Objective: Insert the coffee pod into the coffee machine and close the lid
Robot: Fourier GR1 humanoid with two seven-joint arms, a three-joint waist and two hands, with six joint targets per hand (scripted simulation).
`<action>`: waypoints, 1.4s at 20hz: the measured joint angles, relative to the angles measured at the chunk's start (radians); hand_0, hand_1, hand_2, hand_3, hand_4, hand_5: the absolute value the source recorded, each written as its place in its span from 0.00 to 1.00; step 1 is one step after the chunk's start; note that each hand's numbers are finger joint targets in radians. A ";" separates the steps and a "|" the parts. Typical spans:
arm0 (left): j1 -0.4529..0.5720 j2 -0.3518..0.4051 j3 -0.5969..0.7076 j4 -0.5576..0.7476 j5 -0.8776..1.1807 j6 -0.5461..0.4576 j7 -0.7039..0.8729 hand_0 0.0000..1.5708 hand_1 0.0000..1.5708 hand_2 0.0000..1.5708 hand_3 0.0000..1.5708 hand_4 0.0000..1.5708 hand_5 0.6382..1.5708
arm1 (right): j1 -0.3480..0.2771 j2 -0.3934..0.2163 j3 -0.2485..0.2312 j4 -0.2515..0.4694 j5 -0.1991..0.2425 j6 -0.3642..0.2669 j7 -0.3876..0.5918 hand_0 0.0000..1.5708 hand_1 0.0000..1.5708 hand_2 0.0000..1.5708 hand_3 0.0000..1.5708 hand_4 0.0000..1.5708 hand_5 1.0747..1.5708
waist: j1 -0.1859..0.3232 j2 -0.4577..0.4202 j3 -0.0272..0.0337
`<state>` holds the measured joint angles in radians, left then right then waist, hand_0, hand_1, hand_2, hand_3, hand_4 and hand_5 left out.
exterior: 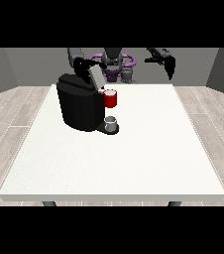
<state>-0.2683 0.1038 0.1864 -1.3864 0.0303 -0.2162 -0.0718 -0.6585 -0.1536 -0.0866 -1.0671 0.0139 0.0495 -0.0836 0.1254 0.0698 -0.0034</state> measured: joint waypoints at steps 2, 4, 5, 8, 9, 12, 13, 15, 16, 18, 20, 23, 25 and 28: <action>-0.003 0.006 0.003 0.008 0.003 0.003 -0.006 0.00 0.00 0.00 0.00 0.00 1.00 | -0.010 -0.003 -0.001 0.006 0.000 0.008 -0.003 0.00 0.00 0.00 0.00 0.00 1.00 | -0.004 0.004 0.0005; -0.002 0.010 0.005 0.012 0.007 0.006 0.009 0.00 0.00 0.00 0.00 0.00 1.00 | -0.016 0.007 0.006 0.014 0.008 -0.005 0.020 0.00 0.00 0.00 0.00 0.12 1.00 | -0.007 -0.007 0.0026; 0.008 0.000 -0.007 0.007 -0.004 0.018 0.011 0.00 0.00 0.00 0.00 0.00 1.00 | -0.016 0.005 0.006 0.019 0.009 -0.001 0.022 0.00 0.00 0.00 0.00 0.07 1.00 | -0.005 -0.011 0.0031; 0.006 0.007 0.001 0.031 0.001 0.015 -0.009 0.00 0.00 0.00 0.00 0.09 1.00 | -0.047 0.017 0.013 0.018 0.018 -0.025 0.066 0.00 0.00 0.00 0.00 0.09 1.00 | -0.007 -0.006 0.0060; -0.003 0.014 0.007 0.036 0.007 0.013 -0.002 0.00 0.00 0.00 0.00 0.10 1.00 | -0.052 0.021 0.016 0.017 0.022 -0.033 0.074 0.00 0.00 0.00 0.00 0.00 1.00 | -0.008 -0.005 0.0069; -0.008 0.021 0.011 0.053 0.004 0.014 -0.019 0.00 0.00 0.00 0.00 0.09 1.00 | -0.076 0.016 0.023 0.013 0.029 -0.034 0.111 0.00 0.00 0.00 0.00 0.11 1.00 | -0.010 0.003 0.0098; -0.006 0.022 0.009 0.057 0.004 0.011 -0.025 0.00 0.00 0.00 0.00 0.10 1.00 | -0.082 0.013 0.024 0.010 0.031 -0.038 0.124 0.00 0.00 0.00 0.00 0.08 1.00 | -0.006 0.006 0.0108; -0.008 0.016 0.004 0.059 0.003 0.012 -0.030 0.00 0.00 0.00 0.00 0.09 1.00 | -0.081 0.012 0.024 -0.003 0.030 -0.045 0.127 0.00 0.00 0.00 0.00 0.08 1.00 | -0.002 0.013 0.0125; -0.008 0.017 0.004 0.062 0.003 0.011 -0.036 0.00 0.00 0.00 0.00 0.12 1.00 | -0.082 0.012 0.024 -0.008 0.029 -0.050 0.136 0.00 0.00 0.00 0.00 0.09 1.00 | 0.002 0.014 0.0137; -0.014 0.005 -0.007 0.059 -0.001 0.017 -0.031 0.00 0.00 0.00 0.00 0.10 1.00 | -0.084 0.013 0.026 -0.013 0.029 -0.059 0.155 0.00 0.00 0.00 0.00 0.09 1.00 | 0.007 0.014 0.0153; -0.021 0.001 -0.017 0.054 -0.002 0.016 -0.031 0.00 0.00 0.00 0.00 0.00 1.00 | -0.081 0.013 0.023 -0.026 0.023 -0.065 0.169 0.00 0.00 0.00 0.00 0.05 1.00 | 0.014 0.017 0.0164; -0.037 0.001 -0.021 0.049 -0.003 0.017 -0.030 0.00 0.00 0.00 0.00 0.12 1.00 | -0.084 0.012 0.026 -0.041 0.007 -0.052 0.179 0.00 0.00 0.00 0.00 0.02 1.00 | 0.018 0.022 0.0175; -0.048 -0.006 -0.024 0.045 -0.006 0.028 -0.030 0.00 0.00 0.00 0.00 0.13 1.00 | -0.081 0.024 0.065 -0.056 0.029 -0.030 0.127 0.00 0.00 0.00 0.00 0.08 1.00 | 0.017 0.018 0.0120; -0.015 -0.009 -0.026 0.046 -0.012 0.032 -0.057 0.00 0.00 0.00 0.00 0.09 1.00 | -0.037 0.071 0.118 -0.084 0.046 -0.017 0.056 0.00 0.00 0.00 0.00 0.22 1.00 | 0.010 -0.014 0.0073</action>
<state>-0.2838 0.0952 0.1605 -1.3404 0.0183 -0.1847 -0.1288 -0.6954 -0.0829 0.0315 -1.1507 0.0602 0.0329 -0.0272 0.1354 0.0559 0.0038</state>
